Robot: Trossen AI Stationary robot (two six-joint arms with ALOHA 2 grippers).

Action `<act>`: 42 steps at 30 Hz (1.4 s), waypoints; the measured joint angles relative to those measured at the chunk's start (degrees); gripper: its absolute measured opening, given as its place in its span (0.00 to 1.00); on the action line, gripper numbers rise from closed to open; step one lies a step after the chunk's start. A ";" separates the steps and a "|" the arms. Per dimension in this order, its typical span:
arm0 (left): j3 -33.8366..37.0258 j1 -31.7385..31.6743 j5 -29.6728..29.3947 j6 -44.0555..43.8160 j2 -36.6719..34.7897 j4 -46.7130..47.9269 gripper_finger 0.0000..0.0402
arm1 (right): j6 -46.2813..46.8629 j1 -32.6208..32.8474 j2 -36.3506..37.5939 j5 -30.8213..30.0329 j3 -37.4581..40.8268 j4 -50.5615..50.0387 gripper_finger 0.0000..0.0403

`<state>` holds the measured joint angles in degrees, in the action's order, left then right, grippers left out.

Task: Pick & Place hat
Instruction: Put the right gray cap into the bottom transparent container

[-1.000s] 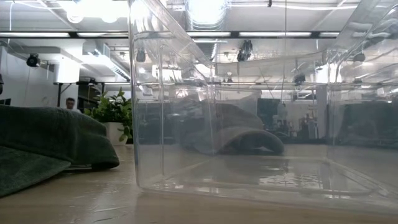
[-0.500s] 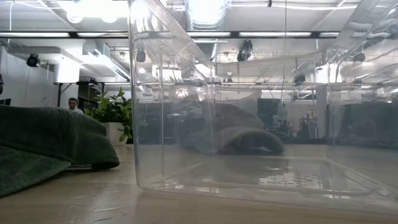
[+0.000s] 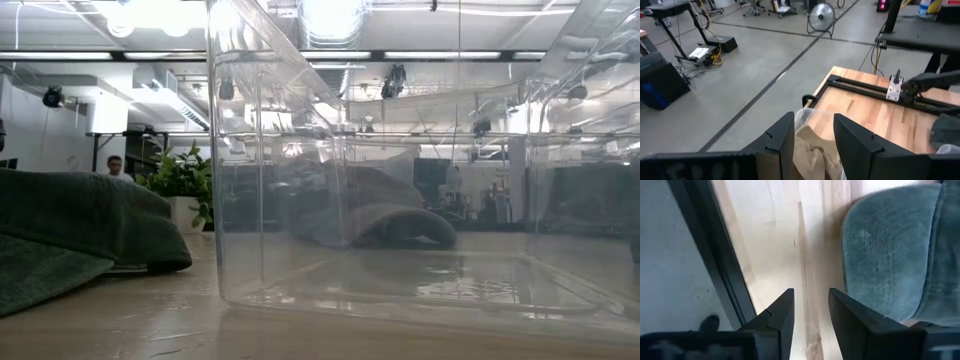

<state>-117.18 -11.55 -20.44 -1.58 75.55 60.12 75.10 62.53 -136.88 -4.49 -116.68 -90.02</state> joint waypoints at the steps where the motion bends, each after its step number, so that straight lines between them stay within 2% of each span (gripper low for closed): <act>1: 0.38 0.02 -0.01 0.00 0.00 -0.03 0.33 | -0.58 -0.17 0.27 0.04 0.00 0.00 0.28; 7: 1.22 0.00 -0.05 -0.07 -0.02 -0.10 0.33 | -1.81 -0.93 3.40 -1.54 1.03 0.01 0.25; 12: 1.22 0.00 -0.11 -0.12 -0.02 -1.11 0.33 | 1.12 -0.95 5.31 -3.88 3.00 -0.05 0.30; 19: 1.11 0.00 0.01 -0.69 -0.12 -2.96 0.33 | 3.14 -0.93 7.21 -2.58 3.87 -0.02 0.48; 24: 1.18 0.00 0.07 -2.88 -0.60 -2.24 0.33 | -0.48 -0.95 6.88 -1.24 4.50 -0.12 0.63; 28: 1.20 0.00 0.27 -3.35 -0.89 -1.32 0.33 | -1.58 -0.93 6.28 -0.63 5.20 0.00 0.70; 34: 1.22 0.02 0.26 -4.43 -2.11 -1.12 0.33 | -1.64 -1.40 6.12 -0.01 6.92 0.17 0.72; 42: 1.22 0.02 0.27 -7.85 -3.55 -1.73 0.33 | -2.98 -1.52 6.10 0.46 11.00 0.36 0.64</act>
<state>-115.96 -11.53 -20.16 -9.43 72.00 58.39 72.12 61.01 -130.78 -4.03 -105.68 -89.66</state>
